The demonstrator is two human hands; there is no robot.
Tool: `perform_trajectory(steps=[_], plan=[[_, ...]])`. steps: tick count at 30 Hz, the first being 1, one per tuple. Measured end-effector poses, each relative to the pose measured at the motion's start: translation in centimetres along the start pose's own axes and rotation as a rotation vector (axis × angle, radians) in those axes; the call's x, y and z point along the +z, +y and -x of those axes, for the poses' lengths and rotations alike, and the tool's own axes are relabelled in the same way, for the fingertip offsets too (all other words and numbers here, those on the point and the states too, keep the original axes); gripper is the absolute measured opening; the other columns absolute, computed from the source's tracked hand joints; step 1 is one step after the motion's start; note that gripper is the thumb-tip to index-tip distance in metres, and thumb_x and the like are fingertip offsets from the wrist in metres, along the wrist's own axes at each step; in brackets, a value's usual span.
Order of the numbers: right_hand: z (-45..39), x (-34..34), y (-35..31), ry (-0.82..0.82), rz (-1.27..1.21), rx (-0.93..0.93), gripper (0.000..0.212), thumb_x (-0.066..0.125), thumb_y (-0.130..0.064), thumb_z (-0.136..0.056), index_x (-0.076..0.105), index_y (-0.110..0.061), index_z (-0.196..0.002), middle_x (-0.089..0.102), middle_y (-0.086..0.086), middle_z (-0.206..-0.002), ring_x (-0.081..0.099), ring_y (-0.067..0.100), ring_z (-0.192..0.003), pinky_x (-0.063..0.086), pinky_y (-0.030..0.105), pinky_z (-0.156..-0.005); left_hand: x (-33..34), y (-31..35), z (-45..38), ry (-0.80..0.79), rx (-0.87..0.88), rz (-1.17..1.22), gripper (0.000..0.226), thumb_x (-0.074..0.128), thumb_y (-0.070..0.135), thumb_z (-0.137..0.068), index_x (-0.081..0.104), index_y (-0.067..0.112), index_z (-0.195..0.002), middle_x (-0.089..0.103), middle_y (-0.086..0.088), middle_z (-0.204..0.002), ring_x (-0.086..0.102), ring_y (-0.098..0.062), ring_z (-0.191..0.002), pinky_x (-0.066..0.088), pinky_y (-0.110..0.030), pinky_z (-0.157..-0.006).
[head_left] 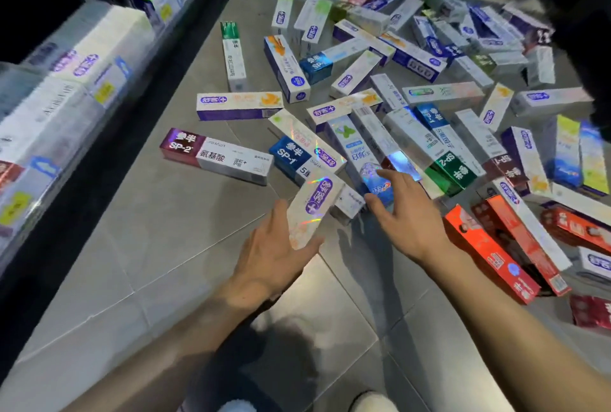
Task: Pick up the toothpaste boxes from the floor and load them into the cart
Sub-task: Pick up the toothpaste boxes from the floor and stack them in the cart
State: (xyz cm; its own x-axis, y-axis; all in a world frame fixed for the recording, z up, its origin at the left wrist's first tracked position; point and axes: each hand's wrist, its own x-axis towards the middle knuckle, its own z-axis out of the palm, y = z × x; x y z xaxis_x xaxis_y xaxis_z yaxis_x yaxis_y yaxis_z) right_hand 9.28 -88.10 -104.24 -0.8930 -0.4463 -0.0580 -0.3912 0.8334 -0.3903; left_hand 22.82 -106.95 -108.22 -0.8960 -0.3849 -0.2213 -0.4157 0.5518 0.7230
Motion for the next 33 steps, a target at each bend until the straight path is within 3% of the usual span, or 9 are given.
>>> perform_trajectory(steps=[5,9,14,18,21,23,27,29,33], plan=[[-3.3,3.8,-2.5,-0.116,0.031,0.022,0.058,0.058,-0.045,-0.096,0.046,-0.012,-0.142,0.051,0.016,-0.139,0.048,0.034,-0.129,0.043,0.044,-0.099,-4.5,-1.7,-0.7,0.121,-0.13,0.158,0.068,0.078,0.064,-0.072,0.036,0.028,-0.112,0.057,0.004,-0.111,0.056,-0.021,-0.097,0.047,-0.035,-0.074],[-5.7,6.3,-2.7,-0.182,-0.007,0.073,0.06,0.065,-0.045,-0.092,0.047,-0.012,-0.139,0.05,0.018,-0.134,0.05,0.038,-0.125,0.044,0.046,-0.098,-6.3,-3.5,-1.5,0.22,-0.239,0.227,0.062,0.078,0.058,-0.076,0.042,0.024,-0.113,0.056,0.013,-0.098,0.053,-0.013,-0.089,0.039,-0.027,-0.068],[-5.7,9.1,-2.5,-0.215,0.032,0.158,0.075,0.075,-0.054,-0.08,0.046,-0.013,-0.137,0.051,0.019,-0.13,0.049,0.04,-0.122,0.046,0.047,-0.096,-6.3,-5.8,-1.8,0.202,-0.326,0.291,0.049,0.066,0.059,-0.087,0.045,0.024,-0.115,0.057,0.022,-0.096,0.06,-0.008,-0.092,0.044,-0.028,-0.073],[-4.9,10.5,-3.1,-0.238,0.053,0.22,0.074,0.075,-0.055,-0.077,0.05,-0.007,-0.127,0.052,0.019,-0.126,0.052,0.039,-0.118,0.048,0.045,-0.096,-5.6,-6.0,-2.4,0.195,-0.366,0.334,0.049,0.062,0.061,-0.089,0.047,0.023,-0.116,0.057,0.02,-0.099,0.058,-0.002,-0.093,0.043,-0.025,-0.07],[-4.6,10.7,-3.6,-0.234,-0.06,0.219,0.064,0.078,-0.045,-0.076,0.045,-0.007,-0.115,0.055,0.019,-0.12,0.054,0.039,-0.114,0.046,0.042,-0.091,-4.7,-5.3,-3.2,0.214,-0.388,0.346,0.054,0.069,0.06,-0.085,0.05,0.019,-0.116,0.061,0.016,-0.098,0.06,-0.001,-0.088,0.042,-0.02,-0.065],[-4.1,10.3,-4.0,-0.198,-0.166,0.222,0.054,0.077,-0.037,-0.077,0.038,-0.011,-0.104,0.06,0.018,-0.115,0.058,0.038,-0.106,0.045,0.04,-0.08,-4.3,-4.7,-3.6,0.229,-0.42,0.374,0.055,0.074,0.056,-0.083,0.051,0.018,-0.115,0.06,0.015,-0.095,0.06,0.002,-0.083,0.04,-0.015,-0.058],[-3.3,8.6,-5.2,-0.135,-0.362,0.281,0.055,0.076,-0.035,-0.082,0.033,-0.012,-0.108,0.063,0.018,-0.121,0.061,0.038,-0.104,0.043,0.036,-0.075,-4.3,-3.2,-3.9,0.201,-0.432,0.46,0.049,0.071,0.049,-0.088,0.043,0.019,-0.116,0.059,0.01,-0.099,0.062,-0.005,-0.084,0.043,-0.011,-0.052],[-3.2,7.1,-6.2,-0.088,-0.492,0.286,0.057,0.078,-0.035,-0.081,0.035,-0.013,-0.112,0.063,0.01,-0.12,0.061,0.033,-0.105,0.045,0.036,-0.08,-4.6,-2.2,-4.3,0.213,-0.417,0.51,0.048,0.067,0.051,-0.09,0.041,0.021,-0.117,0.06,0.007,-0.105,0.064,-0.01,-0.089,0.045,-0.015,-0.059],[-3.3,2.7,-8.6,-0.007,-0.726,0.226,0.061,0.083,-0.04,-0.078,0.039,-0.028,-0.119,0.061,-0.02,-0.106,0.062,0.005,-0.094,0.043,0.022,-0.077,-7.2,2.1,-5.3,0.286,-0.377,0.665,0.045,0.069,0.049,-0.09,0.044,0.024,-0.117,0.065,0.005,-0.11,0.067,-0.012,-0.097,0.051,-0.025,-0.072]])
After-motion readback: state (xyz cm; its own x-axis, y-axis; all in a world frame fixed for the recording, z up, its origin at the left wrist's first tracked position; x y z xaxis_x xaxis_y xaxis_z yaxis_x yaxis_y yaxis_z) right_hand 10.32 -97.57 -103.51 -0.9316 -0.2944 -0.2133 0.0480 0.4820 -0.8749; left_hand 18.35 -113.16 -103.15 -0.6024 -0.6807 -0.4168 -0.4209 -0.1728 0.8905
